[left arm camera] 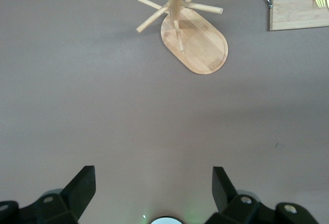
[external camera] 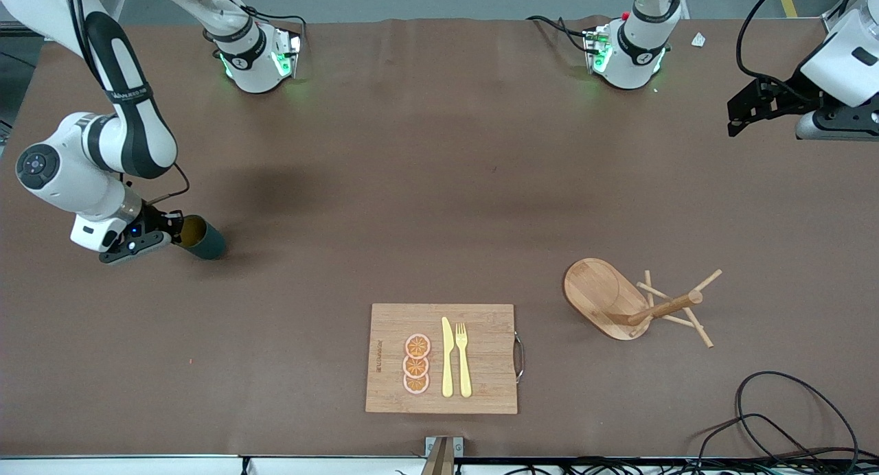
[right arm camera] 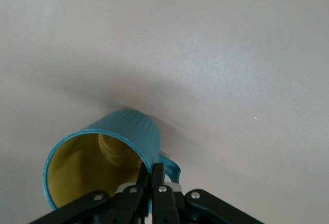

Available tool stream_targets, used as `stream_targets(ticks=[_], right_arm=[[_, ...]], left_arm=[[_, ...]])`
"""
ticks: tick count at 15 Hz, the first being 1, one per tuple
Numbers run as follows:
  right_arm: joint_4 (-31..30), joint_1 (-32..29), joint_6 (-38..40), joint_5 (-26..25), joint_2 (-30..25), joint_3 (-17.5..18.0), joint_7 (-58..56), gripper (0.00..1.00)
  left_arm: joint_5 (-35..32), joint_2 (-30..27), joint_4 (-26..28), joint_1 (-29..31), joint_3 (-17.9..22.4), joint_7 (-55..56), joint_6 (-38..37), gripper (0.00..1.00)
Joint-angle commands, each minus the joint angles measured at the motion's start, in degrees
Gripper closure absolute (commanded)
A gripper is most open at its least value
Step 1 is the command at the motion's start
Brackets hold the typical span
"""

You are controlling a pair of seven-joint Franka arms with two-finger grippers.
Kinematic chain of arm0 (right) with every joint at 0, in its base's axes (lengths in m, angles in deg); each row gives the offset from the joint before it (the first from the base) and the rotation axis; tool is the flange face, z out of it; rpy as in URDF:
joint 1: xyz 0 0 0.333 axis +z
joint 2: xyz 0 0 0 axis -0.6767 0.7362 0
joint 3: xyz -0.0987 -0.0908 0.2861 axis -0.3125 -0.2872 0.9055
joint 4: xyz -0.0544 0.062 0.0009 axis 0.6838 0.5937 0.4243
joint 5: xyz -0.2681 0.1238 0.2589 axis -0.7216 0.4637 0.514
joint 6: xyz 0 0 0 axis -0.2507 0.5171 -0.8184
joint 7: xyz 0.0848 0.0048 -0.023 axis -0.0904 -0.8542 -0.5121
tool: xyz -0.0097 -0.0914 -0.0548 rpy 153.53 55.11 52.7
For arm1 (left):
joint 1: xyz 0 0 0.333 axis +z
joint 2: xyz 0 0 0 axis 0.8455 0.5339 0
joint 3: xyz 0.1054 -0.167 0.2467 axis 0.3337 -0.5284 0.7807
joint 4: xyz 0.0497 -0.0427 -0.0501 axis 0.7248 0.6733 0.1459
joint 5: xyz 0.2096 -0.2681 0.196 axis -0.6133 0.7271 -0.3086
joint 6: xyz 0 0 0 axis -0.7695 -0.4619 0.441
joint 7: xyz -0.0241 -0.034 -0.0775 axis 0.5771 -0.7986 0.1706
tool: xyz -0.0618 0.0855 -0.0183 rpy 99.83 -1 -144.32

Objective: Transfer cup from left to right arm and place
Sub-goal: 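Carry the teal mug away from the stand with the right gripper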

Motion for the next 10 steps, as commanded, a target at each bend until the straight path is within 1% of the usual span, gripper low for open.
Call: stream_targets(ticks=[1, 2, 3, 4, 5, 6, 9, 10], right_arm=[[-0.9, -2.1, -1.3, -0.5, 0.3, 1.0, -1.4, 0.98], [-0.9, -2.2, -1.4, -0.5, 0.6, 1.0, -1.4, 0.96], [-0.8, -2.2, -1.4, -0.5, 0.7, 1.0, -1.4, 0.89], [-0.8, -2.3, -1.4, -0.5, 0.9, 1.0, -1.3, 0.66], [-0.7, -2.3, -1.4, -0.4, 0.9, 1.0, -1.3, 0.19], [-0.6, -2.9, -1.3, -0.4, 0.8, 1.0, -1.2, 0.00], [-0.2, -2.7, 0.3, -0.4, 0.1, 1.1, -0.1, 0.00], [0.4, -2.5, 2.1, -0.4, -0.5, 1.2, 1.5, 0.00]], left_arm=[[0.4, -1.2, 0.9, 0.4, -0.2, -0.1, -0.2, 0.00], [0.4, -1.1, 0.9, 0.4, -0.2, -0.1, -0.1, 0.00], [0.4, -1.1, 0.9, 0.4, -0.2, -0.1, 0.0, 0.00], [0.4, -1.1, 0.8, 0.4, -0.2, -0.1, 0.0, 0.00], [0.4, -1.1, 0.8, 0.4, -0.2, -0.1, 0.0, 0.00], [0.4, -1.1, 0.8, 0.4, -0.2, -0.1, 0.0, 0.00], [0.4, -1.2, 0.8, 0.4, -0.2, -0.1, 0.0, 0.00], [0.4, -1.2, 0.8, 0.4, -0.1, -0.1, 0.0, 0.00]])
